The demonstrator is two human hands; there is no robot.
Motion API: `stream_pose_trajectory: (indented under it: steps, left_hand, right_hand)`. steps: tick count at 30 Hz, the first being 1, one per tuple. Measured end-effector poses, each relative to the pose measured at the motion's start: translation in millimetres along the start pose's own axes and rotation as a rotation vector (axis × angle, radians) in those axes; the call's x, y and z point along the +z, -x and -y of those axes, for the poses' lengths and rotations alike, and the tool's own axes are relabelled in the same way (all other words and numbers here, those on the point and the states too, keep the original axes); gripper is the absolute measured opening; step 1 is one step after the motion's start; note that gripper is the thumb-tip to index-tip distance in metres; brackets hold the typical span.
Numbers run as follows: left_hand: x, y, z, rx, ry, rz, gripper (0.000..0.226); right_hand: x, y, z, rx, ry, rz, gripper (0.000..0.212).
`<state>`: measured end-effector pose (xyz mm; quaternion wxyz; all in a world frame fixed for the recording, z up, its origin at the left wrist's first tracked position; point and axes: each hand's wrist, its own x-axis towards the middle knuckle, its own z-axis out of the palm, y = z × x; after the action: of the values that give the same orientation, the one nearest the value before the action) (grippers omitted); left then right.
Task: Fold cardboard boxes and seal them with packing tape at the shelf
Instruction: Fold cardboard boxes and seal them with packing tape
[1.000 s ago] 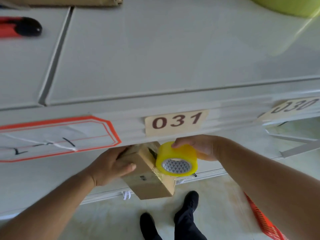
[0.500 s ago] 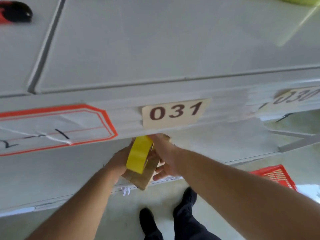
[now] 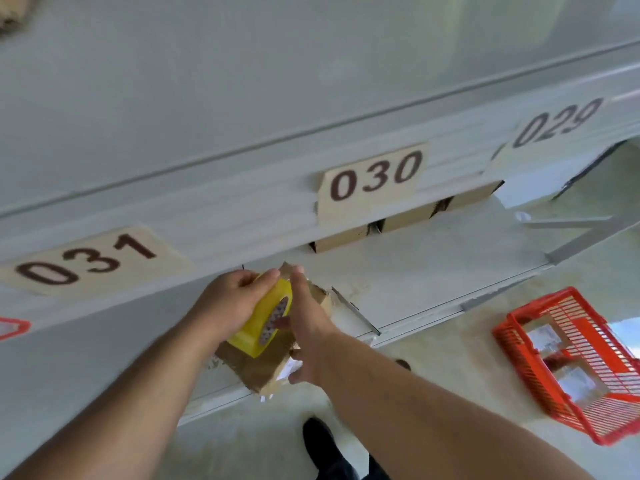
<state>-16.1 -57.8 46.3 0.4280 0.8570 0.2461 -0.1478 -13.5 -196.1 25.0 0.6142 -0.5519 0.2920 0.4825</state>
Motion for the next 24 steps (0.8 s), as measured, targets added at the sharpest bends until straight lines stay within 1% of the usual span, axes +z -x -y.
stream_pose_trajectory:
  steps: [1, 2, 3, 4, 5, 6, 7, 8, 9, 11, 12, 14, 15, 17, 19, 21, 22, 24]
  left_hand:
    - [-2.2, -2.3, 2.2, -0.004, -0.005, -0.006, 0.047]
    - [-5.9, -2.0, 0.3, -0.028, 0.002, 0.011, 0.046]
    - [-9.9, -1.6, -2.2, -0.065, 0.031, 0.031, 0.047]
    - [-13.4, -2.1, -4.1, -0.115, 0.056, 0.054, 0.053]
    - [-15.8, -4.5, -5.3, -0.15, 0.073, 0.075, 0.061]
    - [-16.9, -6.8, -7.2, -0.176, 0.056, 0.091, 0.066]
    - [-16.6, -8.7, -10.9, -0.182, 0.03, 0.117, 0.065]
    - [-16.3, -10.1, -15.1, -0.183, -0.001, 0.138, 0.058]
    - [-15.6, -12.4, -19.8, -0.176, -0.025, 0.159, 0.046]
    - [-13.1, -19.0, -28.6, -0.172, -0.058, 0.212, 0.018]
    - [-13.2, -23.2, -32.3, -0.197, -0.057, 0.251, 0.015]
    - [-15.7, -29.5, -37.6, -0.266, -0.042, 0.327, 0.023]
    - [-16.9, -32.6, -39.6, -0.289, -0.047, 0.354, 0.026]
    - [-17.4, -37.4, -42.3, -0.306, -0.058, 0.381, 0.025]
    - [-17.3, -39.6, -42.6, -0.324, -0.047, 0.399, 0.025]
    - [-16.4, -41.8, -41.3, -0.354, -0.03, 0.428, 0.026]
    - [-15.7, -42.4, -40.0, -0.371, -0.019, 0.442, 0.028]
    - [-14.9, -44.4, -36.6, -0.41, -0.01, 0.478, 0.036]
  right_hand:
    - [-14.5, -1.9, -4.4, -0.035, 0.007, -0.012, 0.086]
    - [-32.4, -6.0, -9.5, -0.1, 0.019, -0.068, 0.075]
    - [-53.2, -13.9, -12.9, -0.192, 0.064, -0.172, 0.062]
    - [-75.3, -27.2, -14.4, -0.274, 0.2, -0.321, 0.05]
    - [-97.9, -45.3, -16.2, -0.328, 0.406, -0.475, 0.04]
    - [-117.4, -62.8, -16.8, -0.344, 0.605, -0.581, 0.037]
    - [-131.4, -77.5, -15.9, -0.335, 0.777, -0.62, 0.041]
    - [-140.9, -91.9, -15.4, -0.321, 0.93, -0.617, 0.046]
    - [-145.9, -102.0, -15.4, -0.315, 1.08, -0.599, 0.046]
    - [-148.9, -116.7, -18.1, -0.348, 1.351, -0.58, 0.036]
    - [-148.1, -123.1, -19.2, -0.377, 1.425, -0.579, 0.031]
    - [-146.4, -129.1, -17.9, -0.381, 1.418, -0.552, 0.027]
    - [-145.2, -129.2, -15.0, -0.37, 1.359, -0.528, 0.026]
    - [-144.7, -123.0, -8.9, -0.371, 1.144, -0.509, 0.015]
    - [-137.9, -107.9, -7.4, -0.472, 0.922, -0.475, 0.013]
    - [-120.9, -86.9, -3.6, -0.614, 0.773, -0.426, 0.011]
    - [-110.4, -75.7, 0.4, -0.674, 0.711, -0.398, 0.012]
    - [-91.1, -62.1, 12.7, -0.705, 0.67, -0.319, 0.029]
